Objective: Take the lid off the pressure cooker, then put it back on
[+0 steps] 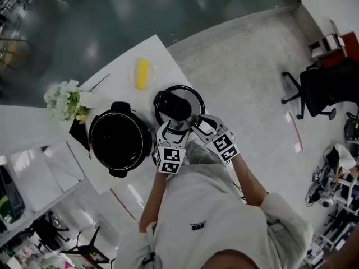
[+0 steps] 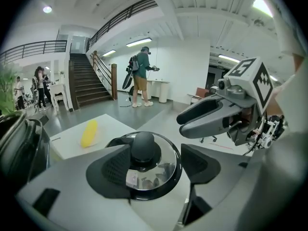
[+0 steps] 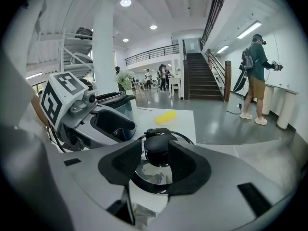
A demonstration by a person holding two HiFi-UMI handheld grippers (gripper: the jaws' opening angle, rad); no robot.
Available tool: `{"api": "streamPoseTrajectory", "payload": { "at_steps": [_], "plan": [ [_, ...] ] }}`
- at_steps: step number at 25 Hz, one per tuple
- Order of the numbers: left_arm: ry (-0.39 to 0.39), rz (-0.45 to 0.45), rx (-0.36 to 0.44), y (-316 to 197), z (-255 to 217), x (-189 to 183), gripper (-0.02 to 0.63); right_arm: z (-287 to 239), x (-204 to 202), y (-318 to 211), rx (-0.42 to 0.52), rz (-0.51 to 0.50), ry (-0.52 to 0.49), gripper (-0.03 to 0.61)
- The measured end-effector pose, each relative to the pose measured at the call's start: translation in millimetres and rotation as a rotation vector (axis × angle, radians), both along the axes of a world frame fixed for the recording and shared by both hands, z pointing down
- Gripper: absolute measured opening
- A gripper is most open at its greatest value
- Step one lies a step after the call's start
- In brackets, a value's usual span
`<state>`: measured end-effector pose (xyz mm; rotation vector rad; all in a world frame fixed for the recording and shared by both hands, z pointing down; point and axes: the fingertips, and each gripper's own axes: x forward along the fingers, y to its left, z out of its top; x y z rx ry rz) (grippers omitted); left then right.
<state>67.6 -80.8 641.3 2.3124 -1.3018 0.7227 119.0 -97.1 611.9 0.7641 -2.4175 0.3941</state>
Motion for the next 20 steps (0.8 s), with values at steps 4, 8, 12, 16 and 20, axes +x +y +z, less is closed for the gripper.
{"api": "streamPoseTrajectory", "payload": {
  "at_steps": [4, 8, 12, 16, 20],
  "plan": [
    [0.022, 0.01, 0.029, 6.0, -10.1, -2.2, 0.325, -5.2, -5.1, 12.4, 0.01, 0.04, -0.009, 0.172],
    [0.03, 0.01, 0.049, 1.5, -14.2, -1.6, 0.304, -2.7, 0.5, 16.0, 0.025, 0.076, 0.0, 0.172],
    [0.02, 0.025, 0.047, -10.3, -12.5, 4.6, 0.301, -2.2, 7.7, 11.9, 0.044, 0.097, 0.003, 0.172],
    [0.004, 0.034, 0.038, -25.3, -8.9, 12.6, 0.301, -0.2, 16.4, 5.7, 0.03, 0.112, 0.008, 0.172],
    [-0.019, 0.025, 0.009, -39.9, -0.9, 18.0, 0.301, -1.3, 22.1, -3.5, 0.015, 0.108, -0.009, 0.172]
  ]
}}
